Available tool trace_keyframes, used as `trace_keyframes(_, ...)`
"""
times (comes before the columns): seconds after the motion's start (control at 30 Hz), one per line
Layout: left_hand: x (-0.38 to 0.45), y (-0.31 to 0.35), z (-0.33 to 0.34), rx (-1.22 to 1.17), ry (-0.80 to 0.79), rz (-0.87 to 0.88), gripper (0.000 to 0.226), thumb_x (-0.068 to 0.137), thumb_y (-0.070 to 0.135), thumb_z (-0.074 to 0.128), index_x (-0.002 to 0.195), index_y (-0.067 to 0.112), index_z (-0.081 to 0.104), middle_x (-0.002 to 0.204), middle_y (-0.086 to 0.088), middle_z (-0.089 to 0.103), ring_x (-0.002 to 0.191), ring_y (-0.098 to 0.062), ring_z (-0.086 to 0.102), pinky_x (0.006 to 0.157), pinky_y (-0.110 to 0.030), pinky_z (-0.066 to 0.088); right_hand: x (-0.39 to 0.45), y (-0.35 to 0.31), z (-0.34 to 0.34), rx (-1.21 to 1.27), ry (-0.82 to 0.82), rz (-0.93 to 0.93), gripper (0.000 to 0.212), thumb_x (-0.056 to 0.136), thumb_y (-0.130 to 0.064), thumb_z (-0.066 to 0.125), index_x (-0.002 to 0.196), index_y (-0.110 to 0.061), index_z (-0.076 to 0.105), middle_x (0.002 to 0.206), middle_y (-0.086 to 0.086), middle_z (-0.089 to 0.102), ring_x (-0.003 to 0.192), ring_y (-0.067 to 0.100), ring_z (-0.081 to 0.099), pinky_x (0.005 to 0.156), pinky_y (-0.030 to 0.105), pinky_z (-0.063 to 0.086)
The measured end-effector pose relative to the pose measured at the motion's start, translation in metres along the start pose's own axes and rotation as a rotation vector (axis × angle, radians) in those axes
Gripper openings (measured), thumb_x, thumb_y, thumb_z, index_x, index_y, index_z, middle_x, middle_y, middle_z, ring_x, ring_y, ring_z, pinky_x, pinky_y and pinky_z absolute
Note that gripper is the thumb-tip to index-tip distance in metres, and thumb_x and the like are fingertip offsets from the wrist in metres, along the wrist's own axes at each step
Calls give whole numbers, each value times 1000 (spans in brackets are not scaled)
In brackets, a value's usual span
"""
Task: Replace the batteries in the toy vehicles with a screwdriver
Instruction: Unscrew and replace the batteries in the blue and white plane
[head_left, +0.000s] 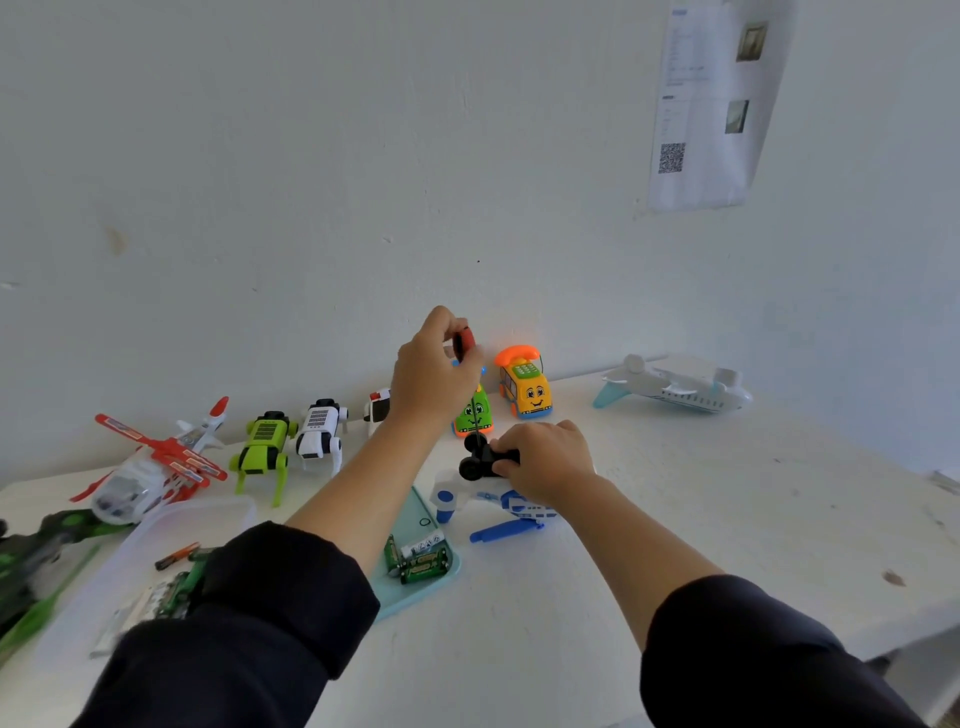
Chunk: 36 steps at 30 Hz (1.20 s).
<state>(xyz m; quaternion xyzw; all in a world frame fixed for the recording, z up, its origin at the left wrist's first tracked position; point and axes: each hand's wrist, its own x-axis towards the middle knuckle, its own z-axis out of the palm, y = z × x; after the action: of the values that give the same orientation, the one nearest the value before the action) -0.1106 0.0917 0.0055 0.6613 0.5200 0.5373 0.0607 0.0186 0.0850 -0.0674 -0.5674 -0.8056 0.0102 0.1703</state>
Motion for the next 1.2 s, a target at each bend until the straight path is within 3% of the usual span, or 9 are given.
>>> trace_keyframes(0.07, 0, -2, -1, 98, 63, 22, 30, 79, 28, 72, 77, 15, 45, 84, -2, 61, 74, -22, 57, 63, -32, 45, 0, 0, 1, -3, -4, 1, 26, 95, -31, 50, 118, -31, 62, 109, -3, 65, 100, 21, 55, 83, 32, 28)
trace_keyframes(0.13, 4, -1, -4, 93, 78, 22, 30, 79, 22, 73, 73, 13, 45, 78, -5, 60, 69, -25, 57, 62, -32, 44, 0, 1, 0, -6, -5, 7, 27, 95, -31, 50, 119, -32, 62, 109, -3, 65, 99, 21, 55, 85, 32, 29)
trace_keyframes(0.33, 3, -2, -11, -136, -92, -34, 19, 84, 5, 63, 76, 16, 50, 100, 0, 63, 98, -19, 62, 87, -36, 52, 0, -1, -2, -3, 4, 14, 27, 95, -29, 50, 119, -31, 62, 106, -2, 66, 97, 20, 55, 86, 32, 31)
trace_keyframes(0.43, -2, -3, -7, -49, -30, 19, 27, 80, 19, 73, 78, 15, 47, 100, -5, 62, 88, -19, 58, 77, -30, 47, -1, -2, -2, -3, -1, 11, 26, 95, -29, 50, 119, -31, 62, 106, -2, 66, 97, 20, 55, 87, 32, 30)
trace_keyframes(0.63, 0, 7, -5, -54, -87, 17, 15, 86, 3, 60, 85, 14, 49, 94, 2, 61, 80, -16, 60, 74, -28, 50, -3, -3, -3, -1, -3, 12, 26, 95, -28, 50, 118, -29, 63, 104, -1, 66, 95, 21, 54, 87, 33, 31)
trace_keyframes(0.77, -3, 8, -3, 60, 15, 29, 31, 81, 22, 72, 80, 14, 42, 69, 4, 52, 62, -16, 49, 59, -26, 40, -4, -4, -2, -13, -7, 4, 26, 95, -30, 50, 118, -31, 62, 106, -2, 66, 96, 21, 54, 84, 33, 30)
trace_keyframes(0.9, 3, 7, -7, 31, -53, 58, 23, 83, 7, 65, 78, 13, 44, 81, -7, 62, 74, -28, 61, 69, -36, 52, -4, -4, -3, -19, -5, 14, 27, 95, -30, 50, 119, -30, 62, 105, -1, 65, 96, 21, 54, 85, 33, 31)
trace_keyframes(1.03, 3, 4, -10, 34, -40, 22, 23, 84, 1, 58, 75, 16, 43, 89, -3, 58, 74, -18, 58, 59, -15, 46, -6, -5, -2, -13, -13, 18, 27, 95, -30, 50, 120, -29, 62, 105, -1, 65, 97, 21, 54, 88, 34, 31)
trace_keyframes(1.2, 2, -5, -13, -2, 31, 55, 38, 83, 10, 67, 66, 25, 37, 76, -10, 60, 69, -31, 64, 71, -39, 51, -5, -6, -3, -15, -5, 28, 26, 95, -30, 50, 119, -28, 62, 105, -1, 65, 97, 20, 54, 87, 34, 31)
